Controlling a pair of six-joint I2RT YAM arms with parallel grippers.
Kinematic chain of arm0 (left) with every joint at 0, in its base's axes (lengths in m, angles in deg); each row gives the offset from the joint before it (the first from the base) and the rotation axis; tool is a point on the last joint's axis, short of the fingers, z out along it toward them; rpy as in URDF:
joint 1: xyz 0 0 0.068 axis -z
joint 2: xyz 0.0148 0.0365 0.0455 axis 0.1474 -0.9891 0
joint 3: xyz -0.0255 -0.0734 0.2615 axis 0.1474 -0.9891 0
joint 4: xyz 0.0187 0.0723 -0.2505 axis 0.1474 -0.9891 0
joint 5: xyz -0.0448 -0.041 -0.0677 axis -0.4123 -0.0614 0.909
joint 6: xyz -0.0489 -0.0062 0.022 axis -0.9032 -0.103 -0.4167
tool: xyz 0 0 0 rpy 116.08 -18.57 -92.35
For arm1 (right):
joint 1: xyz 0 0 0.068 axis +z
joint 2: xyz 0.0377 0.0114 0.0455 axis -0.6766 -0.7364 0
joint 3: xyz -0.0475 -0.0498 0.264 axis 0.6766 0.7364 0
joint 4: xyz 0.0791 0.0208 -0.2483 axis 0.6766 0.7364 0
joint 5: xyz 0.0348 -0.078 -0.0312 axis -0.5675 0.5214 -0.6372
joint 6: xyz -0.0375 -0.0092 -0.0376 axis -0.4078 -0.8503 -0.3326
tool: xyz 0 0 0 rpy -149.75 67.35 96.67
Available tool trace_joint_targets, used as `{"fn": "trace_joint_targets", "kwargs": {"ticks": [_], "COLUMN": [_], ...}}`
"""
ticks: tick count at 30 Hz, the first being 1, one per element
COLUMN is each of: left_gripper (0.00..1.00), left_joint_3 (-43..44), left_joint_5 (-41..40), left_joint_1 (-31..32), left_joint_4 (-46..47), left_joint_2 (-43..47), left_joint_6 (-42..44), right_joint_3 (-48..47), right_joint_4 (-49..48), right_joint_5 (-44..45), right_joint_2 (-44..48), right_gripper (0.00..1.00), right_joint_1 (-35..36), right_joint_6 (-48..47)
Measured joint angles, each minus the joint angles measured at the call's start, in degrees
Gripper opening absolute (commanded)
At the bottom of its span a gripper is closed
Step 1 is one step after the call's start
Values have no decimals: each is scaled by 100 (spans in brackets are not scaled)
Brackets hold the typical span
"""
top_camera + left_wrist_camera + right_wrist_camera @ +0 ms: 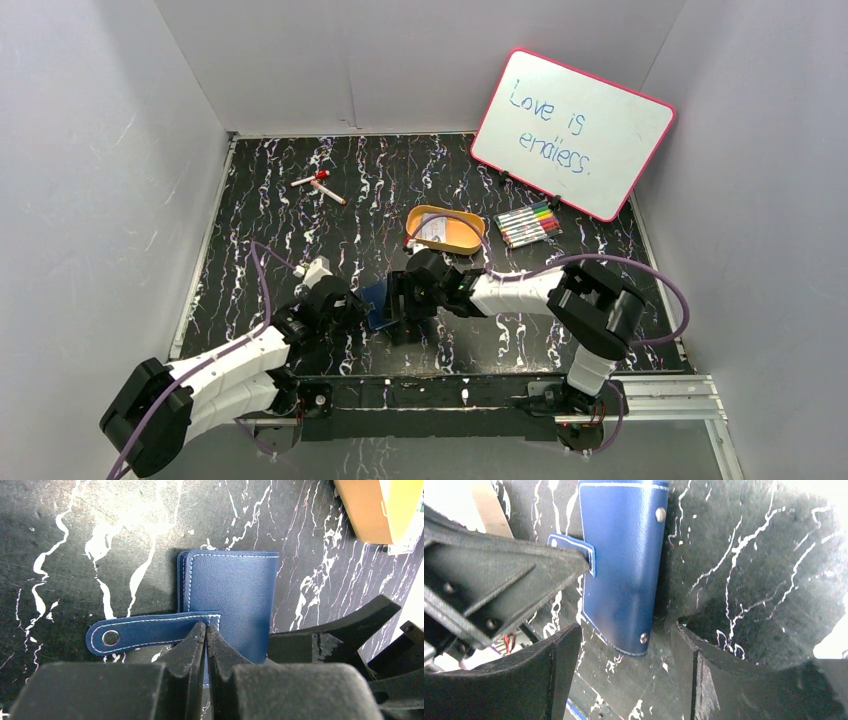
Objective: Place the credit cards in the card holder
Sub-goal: Close the card holder at the center of the board.
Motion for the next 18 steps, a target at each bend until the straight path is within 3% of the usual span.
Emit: {"fn": "trace_joint_targets", "kwargs": {"ticks": [18], "left_gripper": [1], "left_joint_3": [-400], "left_joint_5": [55], "left_joint_1": [-87], "left_joint_4": [619], "left_joint_2": [118], "left_joint_6": [-184], "right_joint_3": [1340], "right_joint_4": [-2413], "right_joint_5": [-1523], "right_joint_2": [42], "right_gripper": [71], "right_joint_1": [-638], "right_joint_6": [848]}}
